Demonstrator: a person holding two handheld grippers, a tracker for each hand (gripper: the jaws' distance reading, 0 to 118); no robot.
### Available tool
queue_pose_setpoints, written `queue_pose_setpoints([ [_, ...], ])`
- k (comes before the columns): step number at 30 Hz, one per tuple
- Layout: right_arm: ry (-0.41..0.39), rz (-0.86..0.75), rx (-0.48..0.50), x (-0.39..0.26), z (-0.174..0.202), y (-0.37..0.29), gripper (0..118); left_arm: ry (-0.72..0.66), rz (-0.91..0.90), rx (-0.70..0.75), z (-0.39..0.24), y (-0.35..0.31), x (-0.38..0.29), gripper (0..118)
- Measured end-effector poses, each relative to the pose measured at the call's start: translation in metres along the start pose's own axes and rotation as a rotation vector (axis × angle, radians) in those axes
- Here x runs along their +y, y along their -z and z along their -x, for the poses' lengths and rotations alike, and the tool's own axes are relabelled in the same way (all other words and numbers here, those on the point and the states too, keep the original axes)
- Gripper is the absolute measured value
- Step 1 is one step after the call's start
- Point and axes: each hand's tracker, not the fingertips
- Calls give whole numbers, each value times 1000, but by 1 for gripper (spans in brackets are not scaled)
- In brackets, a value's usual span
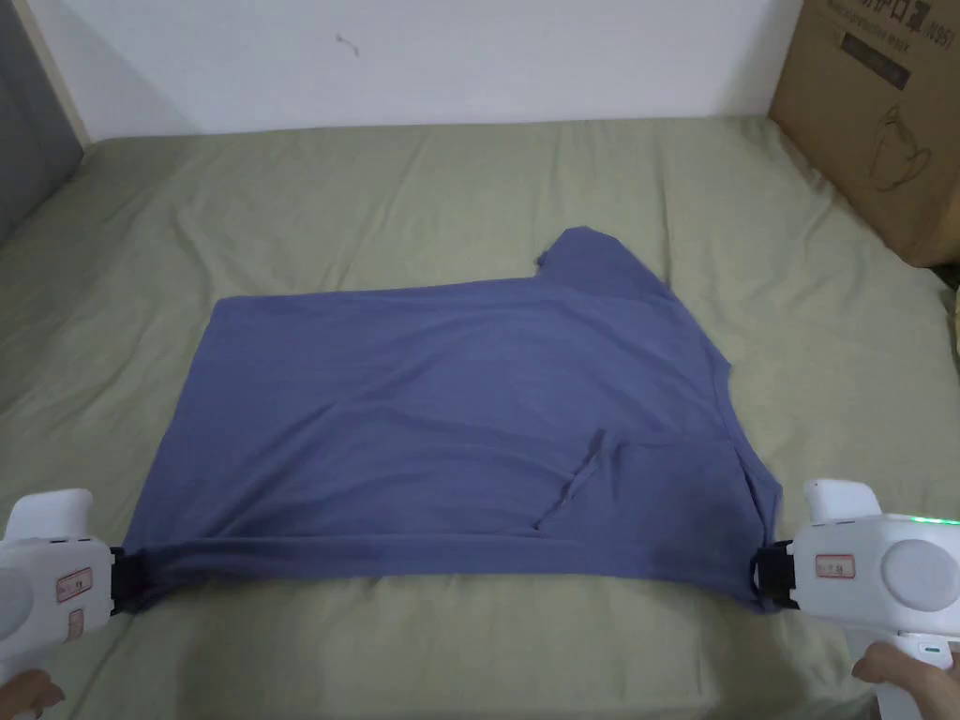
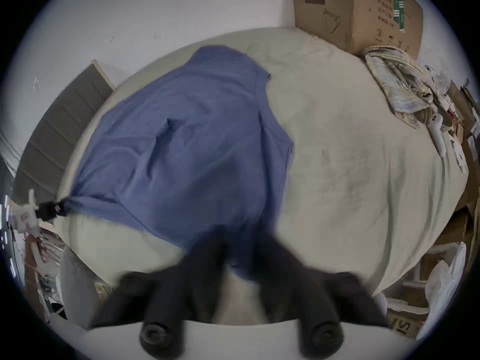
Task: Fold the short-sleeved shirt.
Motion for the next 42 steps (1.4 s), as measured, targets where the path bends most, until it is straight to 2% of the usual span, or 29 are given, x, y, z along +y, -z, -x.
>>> queue_pose_setpoints([
  [1, -9, 5, -4, -2, 1, 0, 2, -2, 1, -1, 0, 0, 0, 1],
  [4, 45, -29, 42, 3, -2, -9, 2, 5, 1, 3, -1, -3, 2, 1],
  [10, 81, -87, 72, 27, -8, -36, 2, 9, -20, 13, 3, -9, 16, 1],
  [16, 58, -119, 73, 67, -5, -36, 2, 12, -50, 14, 1, -5, 49, 1],
  [23, 23, -99, 40, 137, 4, 4, 2, 5, -28, 28, -4, 34, 106, 1],
  [30, 33, -19, -20, 180, 6, 59, 2, 120, 54, 70, -20, 90, 132, 3],
  [31, 28, -14, -18, 181, 8, 63, 2, 128, 47, 88, -22, 92, 132, 7],
  [32, 20, -13, -32, 181, 11, 65, 2, 128, 41, 86, -24, 94, 132, 19],
  [33, 7, -18, -46, 180, 14, 67, 2, 128, 41, 91, -25, 95, 131, 39],
  [34, -8, -18, -49, 179, 15, 69, 14, 128, 45, 105, -26, 96, 131, 74],
  [35, -15, -13, -52, 178, 17, 70, 33, 124, 52, 105, -25, 98, 130, 95],
  [36, -22, -7, -57, 177, 18, 71, 58, 114, 61, 100, -22, 98, 128, 105],
  [37, -25, -1, -68, 175, 18, 70, 67, 102, 59, 98, -21, 96, 126, 105],
  [42, -46, -71, -58, 170, 15, 40, 66, 46, 10, 64, -17, 62, 116, 105],
])
